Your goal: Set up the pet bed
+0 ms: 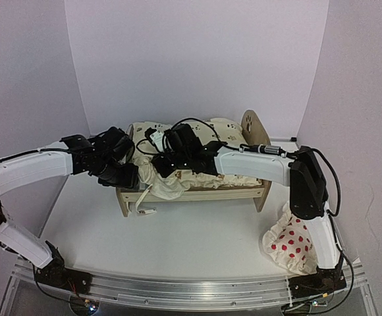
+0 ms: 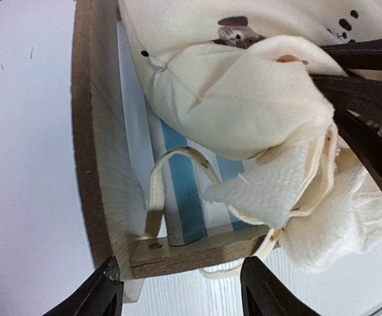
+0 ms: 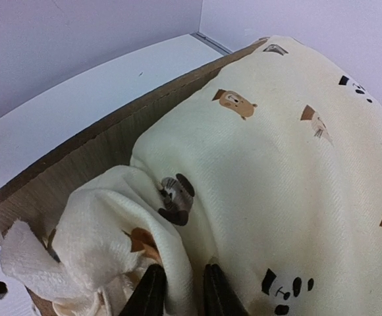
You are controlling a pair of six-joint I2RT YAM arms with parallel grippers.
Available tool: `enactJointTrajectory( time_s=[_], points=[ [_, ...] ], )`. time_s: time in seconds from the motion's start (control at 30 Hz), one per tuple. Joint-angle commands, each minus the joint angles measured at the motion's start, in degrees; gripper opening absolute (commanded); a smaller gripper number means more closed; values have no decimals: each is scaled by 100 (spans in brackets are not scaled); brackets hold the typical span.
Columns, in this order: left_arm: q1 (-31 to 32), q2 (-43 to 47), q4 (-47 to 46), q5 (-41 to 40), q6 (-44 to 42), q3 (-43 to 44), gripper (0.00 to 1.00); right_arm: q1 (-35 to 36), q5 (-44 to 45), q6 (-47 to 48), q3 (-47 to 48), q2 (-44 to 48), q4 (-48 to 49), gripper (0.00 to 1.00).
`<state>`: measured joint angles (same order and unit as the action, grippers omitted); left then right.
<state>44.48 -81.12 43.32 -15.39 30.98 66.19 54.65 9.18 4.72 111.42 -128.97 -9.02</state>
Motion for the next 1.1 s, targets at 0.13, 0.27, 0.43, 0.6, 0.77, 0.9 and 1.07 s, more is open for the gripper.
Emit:
enactJointTrajectory(
  time_s=[0.13, 0.27, 0.43, 0.6, 0.77, 0.9, 1.07],
  points=[
    [-24, 625, 591, -626, -64, 53, 64, 73, 122, -39, 95, -63, -168, 48],
    [-27, 531, 403, -859, 5, -204, 56, 159, -11, -52, 188, 134, -317, 59],
    [-63, 374, -143, -851, -133, -507, 48, 231, -204, -150, 138, 486, -554, 73],
    [-123, 207, -467, -866, -203, -674, 41, 258, -356, -370, -241, 952, -767, 83],
    [-158, 219, -655, -860, -257, -753, 30, 314, -985, -832, -1006, 1587, -817, 88],
    [-168, 269, -703, -860, -299, -780, 28, 535, -1954, -952, -1787, 1865, -488, 84],
    [-168, 306, -651, -830, -329, -752, 29, 1123, -2306, -543, -2843, 1670, 788, 76]
  ],
)
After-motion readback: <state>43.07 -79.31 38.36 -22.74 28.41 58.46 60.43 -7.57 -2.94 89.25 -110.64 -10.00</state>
